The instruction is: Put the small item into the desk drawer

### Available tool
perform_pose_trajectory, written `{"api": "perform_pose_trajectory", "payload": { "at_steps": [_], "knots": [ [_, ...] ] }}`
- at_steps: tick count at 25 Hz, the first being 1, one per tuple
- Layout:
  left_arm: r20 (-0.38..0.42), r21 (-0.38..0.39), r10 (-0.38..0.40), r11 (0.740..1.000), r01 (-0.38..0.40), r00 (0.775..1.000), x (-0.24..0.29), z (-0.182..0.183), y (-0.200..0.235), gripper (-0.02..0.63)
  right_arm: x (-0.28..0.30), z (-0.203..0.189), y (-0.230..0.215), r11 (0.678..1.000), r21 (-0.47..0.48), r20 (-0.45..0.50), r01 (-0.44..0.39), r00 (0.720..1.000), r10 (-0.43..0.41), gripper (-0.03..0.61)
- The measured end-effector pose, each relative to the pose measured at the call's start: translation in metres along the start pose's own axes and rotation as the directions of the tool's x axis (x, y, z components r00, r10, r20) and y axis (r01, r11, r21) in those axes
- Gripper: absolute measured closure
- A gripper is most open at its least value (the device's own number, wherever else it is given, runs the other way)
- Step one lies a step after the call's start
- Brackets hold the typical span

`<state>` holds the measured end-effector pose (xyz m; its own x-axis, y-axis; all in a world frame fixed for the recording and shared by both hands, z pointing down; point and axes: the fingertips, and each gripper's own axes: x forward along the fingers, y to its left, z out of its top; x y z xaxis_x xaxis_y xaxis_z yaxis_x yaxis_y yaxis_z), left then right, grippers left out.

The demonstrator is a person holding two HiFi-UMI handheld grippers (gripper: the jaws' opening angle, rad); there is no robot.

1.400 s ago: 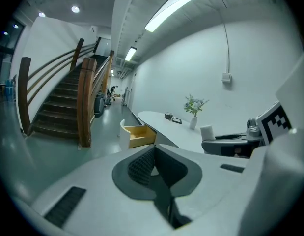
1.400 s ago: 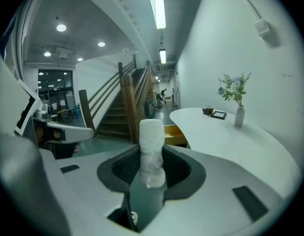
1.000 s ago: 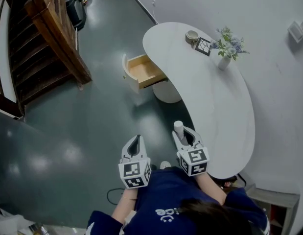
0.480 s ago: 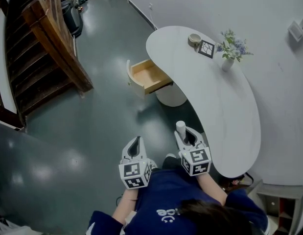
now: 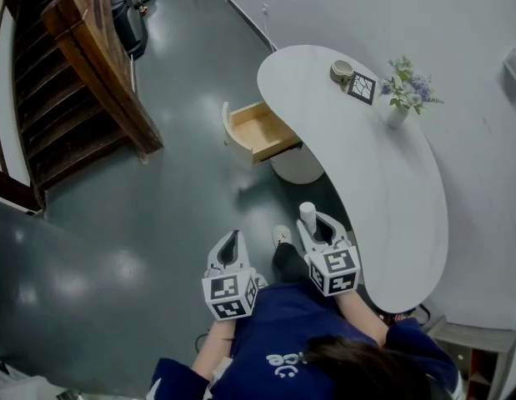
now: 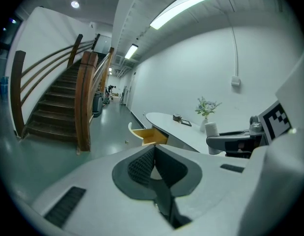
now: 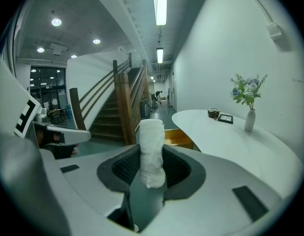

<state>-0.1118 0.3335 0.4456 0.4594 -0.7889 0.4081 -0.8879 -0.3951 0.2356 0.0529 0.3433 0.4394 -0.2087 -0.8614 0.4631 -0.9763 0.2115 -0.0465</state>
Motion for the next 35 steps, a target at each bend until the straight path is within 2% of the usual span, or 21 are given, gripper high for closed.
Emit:
{"api": "perform_pose_trajectory", "payload": {
  "at_steps": [8, 12, 21, 25, 35],
  "knots": [
    [0.014, -0.001, 0.066, 0.998, -0.066, 0.998, 0.037, 0.027, 0.005, 0.609, 0.05, 0.027, -0.024, 0.997, -0.013, 0.004, -0.079, 0.997, 0.079, 0.437],
    [0.03, 0.007, 0.067, 0.998, -0.067, 0.997, 0.062, 0.043, -0.001, 0.609, 0.08, 0.038, -0.037, 0.992, -0.008, -0.003, -0.123, 0.992, 0.123, 0.437],
    [0.011, 0.028, 0.131, 0.991, -0.131, 0.991, 0.121, 0.07, 0.003, 0.609, 0.142, 0.066, -0.061, 0.977, 0.018, 0.004, -0.212, 0.977, 0.212, 0.437],
    [-0.001, 0.046, 0.138, 0.989, -0.138, 0.99, 0.145, 0.081, -0.003, 0.609, 0.162, 0.073, -0.074, 0.97, 0.026, -0.002, -0.24, 0.971, 0.241, 0.437],
    [-0.041, 0.008, 0.126, 0.992, -0.125, 0.991, 0.209, 0.096, -0.024, 0.609, 0.203, 0.08, -0.111, 0.955, 0.064, -0.042, -0.291, 0.955, 0.294, 0.437]
  ]
}}
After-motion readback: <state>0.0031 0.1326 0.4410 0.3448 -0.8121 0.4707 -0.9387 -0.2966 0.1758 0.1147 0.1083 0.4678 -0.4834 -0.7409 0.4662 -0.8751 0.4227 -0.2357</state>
